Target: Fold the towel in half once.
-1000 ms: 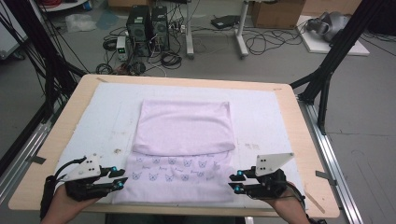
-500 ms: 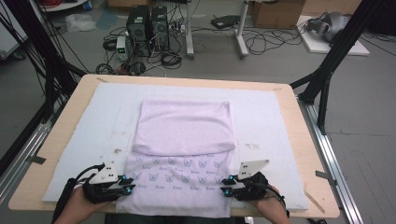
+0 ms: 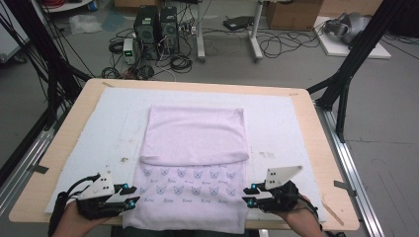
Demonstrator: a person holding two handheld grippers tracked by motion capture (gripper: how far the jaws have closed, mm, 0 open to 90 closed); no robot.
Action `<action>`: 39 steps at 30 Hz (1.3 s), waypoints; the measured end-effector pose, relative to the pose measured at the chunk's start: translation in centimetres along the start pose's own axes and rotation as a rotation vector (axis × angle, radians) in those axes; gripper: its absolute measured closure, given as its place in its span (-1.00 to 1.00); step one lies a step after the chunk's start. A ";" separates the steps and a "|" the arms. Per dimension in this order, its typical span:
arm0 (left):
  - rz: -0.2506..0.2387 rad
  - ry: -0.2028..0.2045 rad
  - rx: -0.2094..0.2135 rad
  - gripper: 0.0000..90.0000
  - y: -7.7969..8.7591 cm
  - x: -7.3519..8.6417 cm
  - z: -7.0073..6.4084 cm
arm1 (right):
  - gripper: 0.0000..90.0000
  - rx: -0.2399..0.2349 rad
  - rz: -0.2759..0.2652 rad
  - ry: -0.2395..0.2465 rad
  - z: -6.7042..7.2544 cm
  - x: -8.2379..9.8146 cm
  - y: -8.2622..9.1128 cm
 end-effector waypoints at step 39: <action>-0.051 0.030 -0.053 0.94 -0.3 -2.8 5.1 | 0.86 0.032 -0.090 -0.066 -6.2 -2.7 0.2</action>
Point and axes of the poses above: each handheld gripper's, and its own axes: y roughly backward along the jaws, x roughly out of its underside, z roughly to its left, the point moved 7 cm from there along -y, roughly forward along the jaws, and after that the axes turned 2 degrees about z, right-handed, at the moved point
